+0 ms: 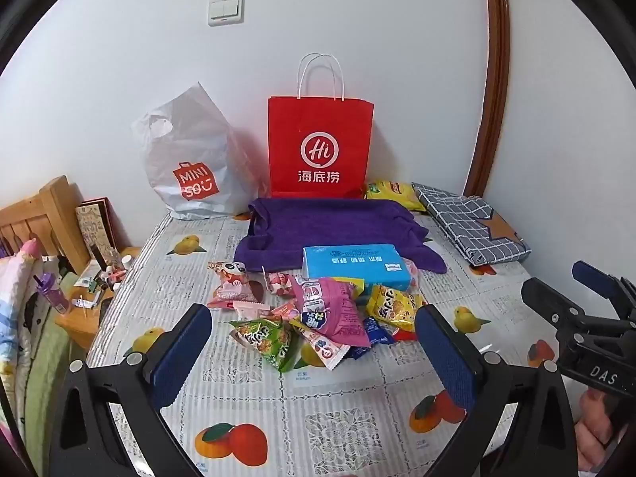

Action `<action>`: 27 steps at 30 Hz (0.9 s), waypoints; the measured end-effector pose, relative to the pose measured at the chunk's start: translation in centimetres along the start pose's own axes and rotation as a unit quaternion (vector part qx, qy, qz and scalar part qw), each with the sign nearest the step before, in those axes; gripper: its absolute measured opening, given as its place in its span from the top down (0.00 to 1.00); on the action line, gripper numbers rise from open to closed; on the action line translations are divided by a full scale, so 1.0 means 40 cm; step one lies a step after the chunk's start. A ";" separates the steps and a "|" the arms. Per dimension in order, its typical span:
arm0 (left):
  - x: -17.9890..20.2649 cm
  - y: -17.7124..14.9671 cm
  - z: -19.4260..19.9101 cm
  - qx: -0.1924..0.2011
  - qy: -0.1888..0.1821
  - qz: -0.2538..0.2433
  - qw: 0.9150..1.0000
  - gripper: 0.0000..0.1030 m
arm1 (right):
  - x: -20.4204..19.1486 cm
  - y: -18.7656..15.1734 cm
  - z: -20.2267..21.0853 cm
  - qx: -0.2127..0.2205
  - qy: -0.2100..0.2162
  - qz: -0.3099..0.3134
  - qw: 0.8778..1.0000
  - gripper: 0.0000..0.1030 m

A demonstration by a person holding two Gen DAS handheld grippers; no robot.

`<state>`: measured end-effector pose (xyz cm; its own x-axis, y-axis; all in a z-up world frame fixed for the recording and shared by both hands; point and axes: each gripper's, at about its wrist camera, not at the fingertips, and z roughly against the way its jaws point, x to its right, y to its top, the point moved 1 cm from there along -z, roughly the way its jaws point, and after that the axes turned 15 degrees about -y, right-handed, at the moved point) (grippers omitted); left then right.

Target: Organize snacks

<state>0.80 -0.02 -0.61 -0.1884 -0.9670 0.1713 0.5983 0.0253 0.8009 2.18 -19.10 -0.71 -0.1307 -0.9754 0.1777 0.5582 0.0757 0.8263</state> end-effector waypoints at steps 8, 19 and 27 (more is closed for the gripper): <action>0.008 -0.001 0.011 0.016 -0.007 -0.004 1.000 0.00 | 0.000 -0.003 0.010 0.001 -0.004 0.012 1.000 0.02; 0.001 -0.002 0.018 0.015 -0.003 0.010 1.000 0.00 | -0.003 -0.003 0.016 0.000 0.000 0.003 1.000 0.02; -0.006 -0.006 0.015 0.015 -0.002 0.012 1.000 0.00 | -0.008 -0.004 0.020 -0.001 0.001 0.004 1.000 0.02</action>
<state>0.25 0.37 -0.52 -0.1771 -0.9653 0.1919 0.5792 0.0554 0.8133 1.46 -18.65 -0.47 -0.1240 -0.9753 0.1826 0.5601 0.0831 0.8242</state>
